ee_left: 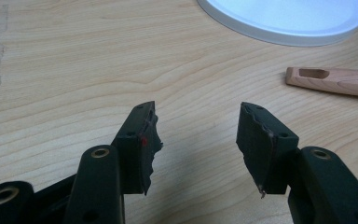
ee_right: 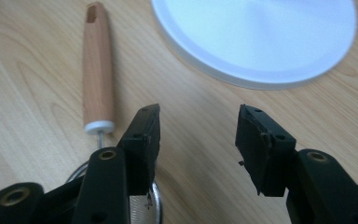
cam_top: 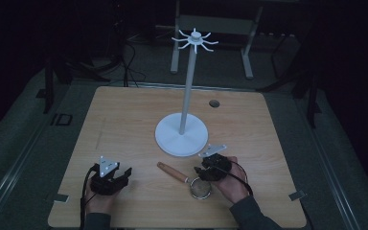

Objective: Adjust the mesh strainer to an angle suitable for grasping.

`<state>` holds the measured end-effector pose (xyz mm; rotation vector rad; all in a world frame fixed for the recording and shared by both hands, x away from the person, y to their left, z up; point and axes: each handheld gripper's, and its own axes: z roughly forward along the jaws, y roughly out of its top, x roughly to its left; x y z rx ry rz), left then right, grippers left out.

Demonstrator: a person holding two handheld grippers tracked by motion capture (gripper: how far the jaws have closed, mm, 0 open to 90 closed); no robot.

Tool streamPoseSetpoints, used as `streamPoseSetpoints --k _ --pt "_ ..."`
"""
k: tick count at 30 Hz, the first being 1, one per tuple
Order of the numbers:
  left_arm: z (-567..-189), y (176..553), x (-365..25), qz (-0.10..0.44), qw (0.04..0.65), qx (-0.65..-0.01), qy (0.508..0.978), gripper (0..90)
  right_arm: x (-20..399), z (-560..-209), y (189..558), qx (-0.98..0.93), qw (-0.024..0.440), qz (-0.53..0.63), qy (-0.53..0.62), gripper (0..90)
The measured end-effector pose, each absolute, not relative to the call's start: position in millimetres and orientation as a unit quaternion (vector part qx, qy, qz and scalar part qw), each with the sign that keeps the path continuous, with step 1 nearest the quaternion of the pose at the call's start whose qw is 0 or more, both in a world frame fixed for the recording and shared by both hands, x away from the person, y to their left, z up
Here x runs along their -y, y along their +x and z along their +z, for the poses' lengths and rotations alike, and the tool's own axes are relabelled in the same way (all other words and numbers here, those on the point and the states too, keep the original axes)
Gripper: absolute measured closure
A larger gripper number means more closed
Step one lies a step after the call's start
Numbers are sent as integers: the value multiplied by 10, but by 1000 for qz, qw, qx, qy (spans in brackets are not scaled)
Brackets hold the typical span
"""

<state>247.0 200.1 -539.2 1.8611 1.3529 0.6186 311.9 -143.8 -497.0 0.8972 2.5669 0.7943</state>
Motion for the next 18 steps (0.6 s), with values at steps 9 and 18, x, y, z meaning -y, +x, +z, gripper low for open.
streamPoseSetpoints --k 9,18 --pt "-5393 2472 -2000 241 369 -526 727 477 1224 -5020 3095 -913 137 261 281 474" --pt "-5389 2470 -2007 241 370 -527 726 477 963 -5092 3087 -926 123 251 253 474"
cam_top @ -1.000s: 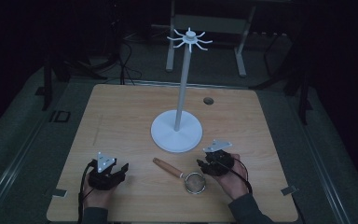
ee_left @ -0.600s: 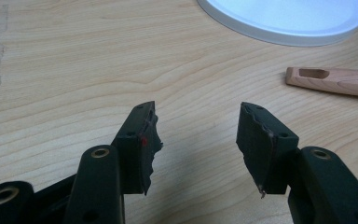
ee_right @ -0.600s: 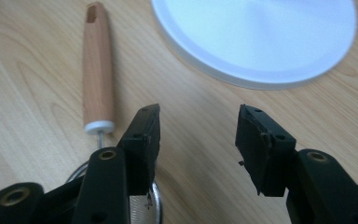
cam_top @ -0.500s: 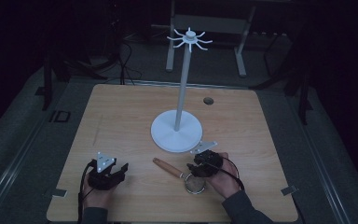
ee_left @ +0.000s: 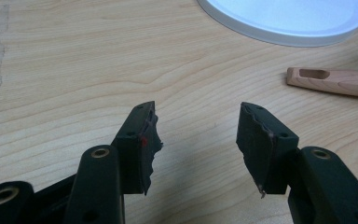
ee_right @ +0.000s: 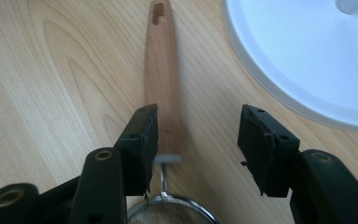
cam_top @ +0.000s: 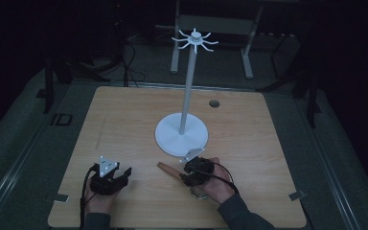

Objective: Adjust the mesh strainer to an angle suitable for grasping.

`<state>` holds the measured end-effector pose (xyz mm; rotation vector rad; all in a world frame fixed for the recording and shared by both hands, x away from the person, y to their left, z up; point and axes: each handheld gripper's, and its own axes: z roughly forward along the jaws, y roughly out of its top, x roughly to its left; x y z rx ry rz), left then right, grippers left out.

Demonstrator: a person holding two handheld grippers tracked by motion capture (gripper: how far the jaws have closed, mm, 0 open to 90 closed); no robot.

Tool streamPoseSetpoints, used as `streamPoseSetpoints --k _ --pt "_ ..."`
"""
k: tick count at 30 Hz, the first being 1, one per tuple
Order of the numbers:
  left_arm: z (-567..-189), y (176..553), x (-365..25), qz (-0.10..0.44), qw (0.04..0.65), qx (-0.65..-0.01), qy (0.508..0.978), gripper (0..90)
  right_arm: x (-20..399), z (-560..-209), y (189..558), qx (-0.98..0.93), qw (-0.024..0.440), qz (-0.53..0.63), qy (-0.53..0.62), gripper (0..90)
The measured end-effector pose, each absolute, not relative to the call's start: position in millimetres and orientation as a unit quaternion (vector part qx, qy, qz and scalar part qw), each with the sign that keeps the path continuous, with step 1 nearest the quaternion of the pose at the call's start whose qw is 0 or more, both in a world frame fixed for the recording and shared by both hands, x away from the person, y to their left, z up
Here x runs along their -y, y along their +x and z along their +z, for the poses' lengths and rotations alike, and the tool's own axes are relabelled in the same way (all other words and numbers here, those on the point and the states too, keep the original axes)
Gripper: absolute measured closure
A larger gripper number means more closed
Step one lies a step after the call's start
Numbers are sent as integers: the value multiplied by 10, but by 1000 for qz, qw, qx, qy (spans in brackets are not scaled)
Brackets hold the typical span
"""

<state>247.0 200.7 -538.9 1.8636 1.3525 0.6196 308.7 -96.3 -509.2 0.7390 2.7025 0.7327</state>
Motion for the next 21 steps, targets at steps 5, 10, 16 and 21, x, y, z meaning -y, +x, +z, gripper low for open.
streamPoseSetpoints --k 5,10,16,21 --pt "-5387 2469 -2014 242 370 -527 726 477 825 -5163 3103 -933 111 239 244 485" --pt "-5383 2465 -2019 242 371 -527 725 477 717 -5245 3130 -941 96 221 237 556" --pt "-5385 2468 -2025 243 372 -528 723 477 693 -5291 3195 -944 81 213 240 613" --pt "-5384 2467 -2024 243 371 -527 724 477 683 -5302 3227 -943 76 213 243 622"
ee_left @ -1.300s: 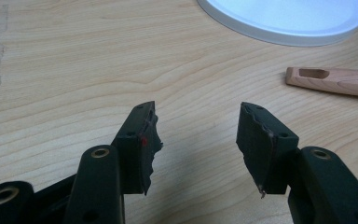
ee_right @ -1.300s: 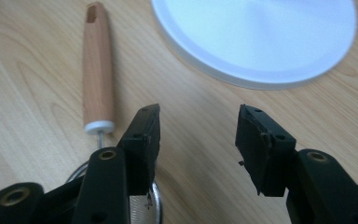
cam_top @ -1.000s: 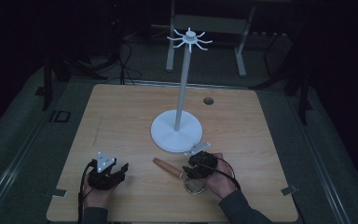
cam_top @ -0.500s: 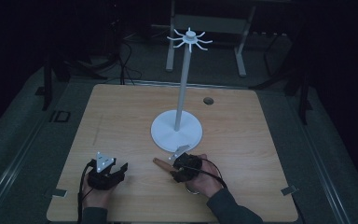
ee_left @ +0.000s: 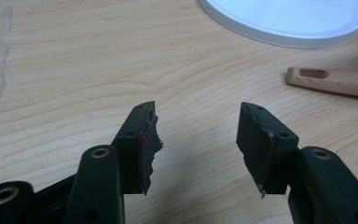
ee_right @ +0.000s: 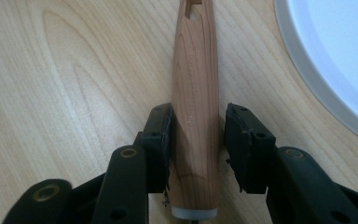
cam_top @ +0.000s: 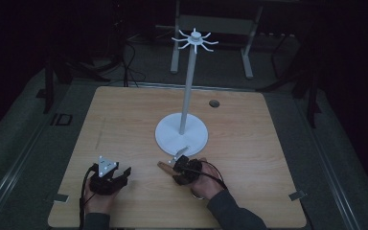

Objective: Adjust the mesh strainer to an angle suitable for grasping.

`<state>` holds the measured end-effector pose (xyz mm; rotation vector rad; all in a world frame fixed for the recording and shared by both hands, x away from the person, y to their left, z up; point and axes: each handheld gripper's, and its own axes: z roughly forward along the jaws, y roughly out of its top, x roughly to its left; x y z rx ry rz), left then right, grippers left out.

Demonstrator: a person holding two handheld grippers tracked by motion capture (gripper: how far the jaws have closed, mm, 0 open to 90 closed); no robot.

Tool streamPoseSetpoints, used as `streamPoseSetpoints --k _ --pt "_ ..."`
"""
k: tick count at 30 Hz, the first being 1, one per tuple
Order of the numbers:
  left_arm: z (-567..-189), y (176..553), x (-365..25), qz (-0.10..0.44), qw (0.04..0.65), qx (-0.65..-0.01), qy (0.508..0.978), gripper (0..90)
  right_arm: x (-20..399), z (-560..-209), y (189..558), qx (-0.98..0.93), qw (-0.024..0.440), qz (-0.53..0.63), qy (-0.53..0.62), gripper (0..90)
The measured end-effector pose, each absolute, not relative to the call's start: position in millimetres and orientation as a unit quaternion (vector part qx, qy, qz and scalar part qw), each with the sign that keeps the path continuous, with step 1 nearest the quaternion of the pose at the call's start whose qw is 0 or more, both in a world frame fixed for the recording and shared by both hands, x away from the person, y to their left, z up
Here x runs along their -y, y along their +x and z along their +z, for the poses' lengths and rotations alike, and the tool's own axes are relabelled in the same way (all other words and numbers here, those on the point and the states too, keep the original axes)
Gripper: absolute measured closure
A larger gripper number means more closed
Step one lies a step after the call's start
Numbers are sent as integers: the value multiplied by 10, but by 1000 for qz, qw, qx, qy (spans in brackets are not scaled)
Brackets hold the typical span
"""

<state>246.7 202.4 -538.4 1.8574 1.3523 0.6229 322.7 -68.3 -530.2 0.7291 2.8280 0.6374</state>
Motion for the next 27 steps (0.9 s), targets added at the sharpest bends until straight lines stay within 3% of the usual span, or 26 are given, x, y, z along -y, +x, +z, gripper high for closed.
streamPoseSetpoints --k 12,27 --pt "-5385 2467 -2022 242 369 -526 727 476 697 -5286 3277 -945 61 203 250 678" --pt "-5387 2471 -2019 241 368 -526 728 476 713 -5282 3252 -946 65 204 244 682"
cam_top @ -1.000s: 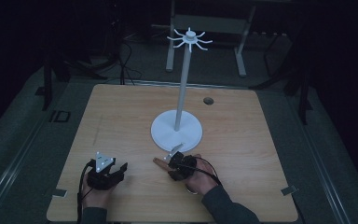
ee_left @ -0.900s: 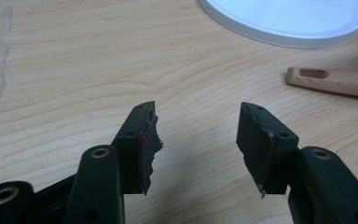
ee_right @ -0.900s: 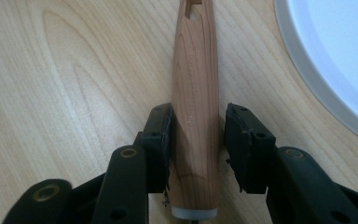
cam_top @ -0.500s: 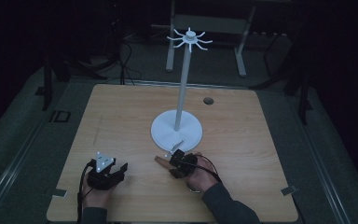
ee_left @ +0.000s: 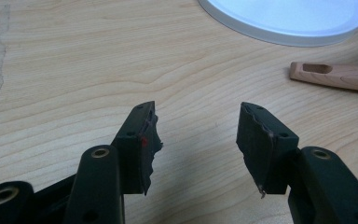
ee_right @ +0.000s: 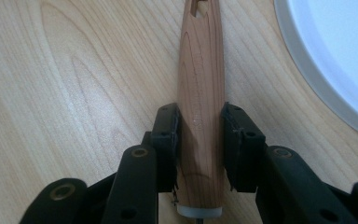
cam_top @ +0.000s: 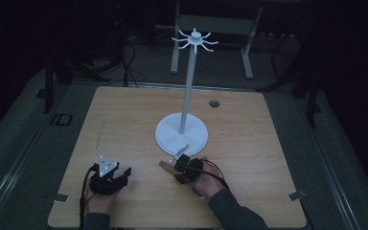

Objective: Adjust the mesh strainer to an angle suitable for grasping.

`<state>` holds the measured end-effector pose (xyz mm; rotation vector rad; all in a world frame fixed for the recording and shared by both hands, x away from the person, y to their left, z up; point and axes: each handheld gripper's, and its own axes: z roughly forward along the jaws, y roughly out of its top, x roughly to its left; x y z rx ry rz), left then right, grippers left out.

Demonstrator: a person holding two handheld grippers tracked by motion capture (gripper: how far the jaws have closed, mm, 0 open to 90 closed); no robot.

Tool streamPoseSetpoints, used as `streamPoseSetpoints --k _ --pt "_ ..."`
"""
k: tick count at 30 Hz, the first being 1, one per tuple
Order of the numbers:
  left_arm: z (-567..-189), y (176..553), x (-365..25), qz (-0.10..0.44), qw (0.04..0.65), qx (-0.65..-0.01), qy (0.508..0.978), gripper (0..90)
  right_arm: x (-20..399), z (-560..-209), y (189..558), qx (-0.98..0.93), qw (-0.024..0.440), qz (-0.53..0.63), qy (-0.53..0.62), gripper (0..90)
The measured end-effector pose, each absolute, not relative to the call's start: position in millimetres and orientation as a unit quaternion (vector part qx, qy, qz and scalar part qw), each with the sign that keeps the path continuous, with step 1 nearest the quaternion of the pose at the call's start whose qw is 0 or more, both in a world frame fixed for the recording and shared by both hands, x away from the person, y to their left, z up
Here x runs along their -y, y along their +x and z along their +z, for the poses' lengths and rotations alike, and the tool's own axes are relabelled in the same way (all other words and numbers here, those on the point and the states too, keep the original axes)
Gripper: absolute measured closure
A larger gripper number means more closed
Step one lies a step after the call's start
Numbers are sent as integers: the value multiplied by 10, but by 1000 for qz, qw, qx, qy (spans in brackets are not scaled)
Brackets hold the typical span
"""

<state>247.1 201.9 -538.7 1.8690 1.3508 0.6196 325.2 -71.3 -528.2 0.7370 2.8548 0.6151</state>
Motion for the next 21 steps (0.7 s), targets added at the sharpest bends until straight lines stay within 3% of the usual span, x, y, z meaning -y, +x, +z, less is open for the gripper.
streamPoseSetpoints --k 21 --pt "-5392 2475 -2008 242 367 -525 729 477 927 -5173 3301 -923 86 249 281 682"
